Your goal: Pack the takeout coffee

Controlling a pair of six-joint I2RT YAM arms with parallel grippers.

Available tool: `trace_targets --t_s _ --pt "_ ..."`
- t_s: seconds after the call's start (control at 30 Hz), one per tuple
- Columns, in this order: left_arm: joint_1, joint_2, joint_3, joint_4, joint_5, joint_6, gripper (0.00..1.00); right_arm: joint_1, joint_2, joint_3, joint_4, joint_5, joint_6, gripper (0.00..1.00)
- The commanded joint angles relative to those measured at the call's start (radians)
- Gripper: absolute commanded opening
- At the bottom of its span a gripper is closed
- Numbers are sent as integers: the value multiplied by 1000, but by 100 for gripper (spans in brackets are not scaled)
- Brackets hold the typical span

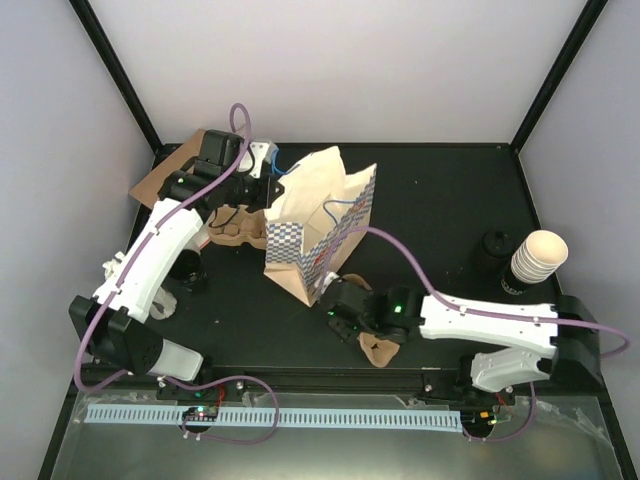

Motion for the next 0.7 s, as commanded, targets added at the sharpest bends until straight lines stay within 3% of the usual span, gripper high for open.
trace_targets --t_s 0.0,0.07,0.13,0.23,0.3,0.47,0.67 --pt "11 9 50 3 85 7 1 53 88 47 63 -27 -142 10" --pt "11 9 45 2 105 11 2 59 119 50 79 -36 -151 17" --pt "11 4 37 5 121 11 2 58 137 47 93 -48 -154 31" --pt "11 -13 -2 33 148 13 2 59 131 45 104 -39 -137 45" --pt "11 -30 -40 62 156 13 1 57 108 39 116 -31 -123 50" --pt "11 -68 -98 116 154 9 2 56 42 44 99 -19 -42 51" --pt "9 -87 -113 130 155 14 2 55 -13 46 63 -54 202 51"
